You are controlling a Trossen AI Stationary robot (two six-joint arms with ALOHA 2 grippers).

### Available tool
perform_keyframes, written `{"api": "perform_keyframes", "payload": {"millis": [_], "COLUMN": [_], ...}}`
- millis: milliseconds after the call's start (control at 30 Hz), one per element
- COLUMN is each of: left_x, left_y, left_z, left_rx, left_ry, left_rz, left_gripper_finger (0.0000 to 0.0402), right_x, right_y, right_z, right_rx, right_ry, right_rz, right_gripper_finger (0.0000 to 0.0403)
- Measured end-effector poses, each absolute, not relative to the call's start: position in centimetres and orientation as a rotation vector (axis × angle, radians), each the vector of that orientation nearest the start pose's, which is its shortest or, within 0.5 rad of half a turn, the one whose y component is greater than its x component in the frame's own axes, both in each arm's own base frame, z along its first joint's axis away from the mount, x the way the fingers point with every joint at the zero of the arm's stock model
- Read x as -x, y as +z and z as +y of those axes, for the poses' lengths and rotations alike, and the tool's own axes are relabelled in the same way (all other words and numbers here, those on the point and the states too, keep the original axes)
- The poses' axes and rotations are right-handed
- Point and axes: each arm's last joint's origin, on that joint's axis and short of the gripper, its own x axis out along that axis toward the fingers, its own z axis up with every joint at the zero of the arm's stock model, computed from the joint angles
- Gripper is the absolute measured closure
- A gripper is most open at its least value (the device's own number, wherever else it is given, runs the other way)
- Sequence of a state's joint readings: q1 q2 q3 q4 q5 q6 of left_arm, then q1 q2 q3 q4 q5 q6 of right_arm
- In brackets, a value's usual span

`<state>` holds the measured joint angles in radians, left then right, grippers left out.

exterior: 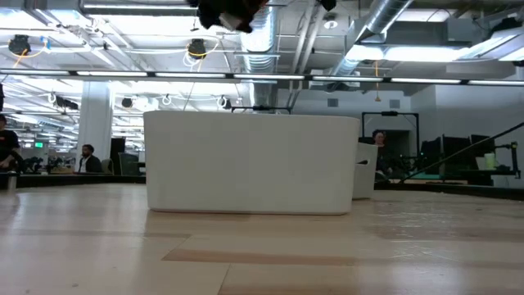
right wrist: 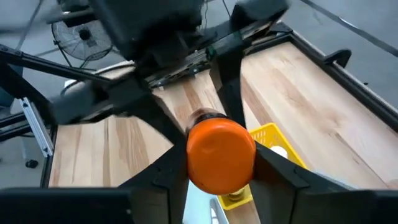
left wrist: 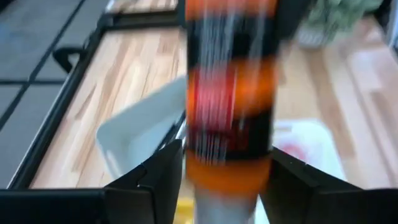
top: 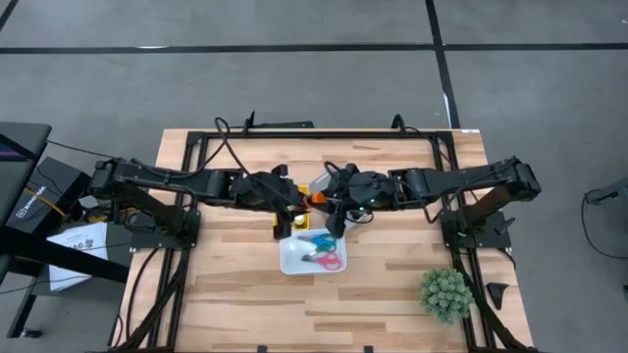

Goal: Pick & Place Paint Supplies
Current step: Put the orange paint bottle into the yellow bin

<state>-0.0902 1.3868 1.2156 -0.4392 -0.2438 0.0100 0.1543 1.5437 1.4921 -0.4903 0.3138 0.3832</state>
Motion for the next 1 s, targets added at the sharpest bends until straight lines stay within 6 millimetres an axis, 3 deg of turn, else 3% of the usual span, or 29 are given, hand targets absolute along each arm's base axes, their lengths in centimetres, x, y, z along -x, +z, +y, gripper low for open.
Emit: {"api": "perform_keyframes", "payload": {"millis": [200, 500, 667, 833, 1000], "left_x": [-28.9, -27.6, -26.9, -26.3, -26.4], "left_y": [31.8, 32.6, 35.1, 38.5, 39.4], "left_z": [-1.4, -1.1, -1.1, -1.3, -1.8], "left_rx": [-0.156, -0.169, -0.143, -0.091, -0.197], "left_ry": [0.193, 0.199, 0.202, 0.143, 0.095], "left_rz": [0.743, 0.755, 0.567, 0.281, 0.203], "left_gripper_finger": [0.0211, 0.0207, 0.0212, 0.0218, 0.0212], "right_x": [-32.4, -27.8, -25.6, -24.8, -25.1], "right_y": [38.4, 42.3, 43.0, 42.1, 42.5], "right_z": [3.9, 3.5, 4.0, 4.5, 5.3], "right_rx": [-0.300, -0.462, -0.543, -0.630, -0.730], "right_ry": [-0.258, -0.302, -0.356, -0.387, -0.264], "right_rz": [0.427, 0.293, 0.262, 0.196, -0.047], "right_gripper_finger": [0.0277, 0.0271, 0.0272, 0.0269, 0.0269]}}
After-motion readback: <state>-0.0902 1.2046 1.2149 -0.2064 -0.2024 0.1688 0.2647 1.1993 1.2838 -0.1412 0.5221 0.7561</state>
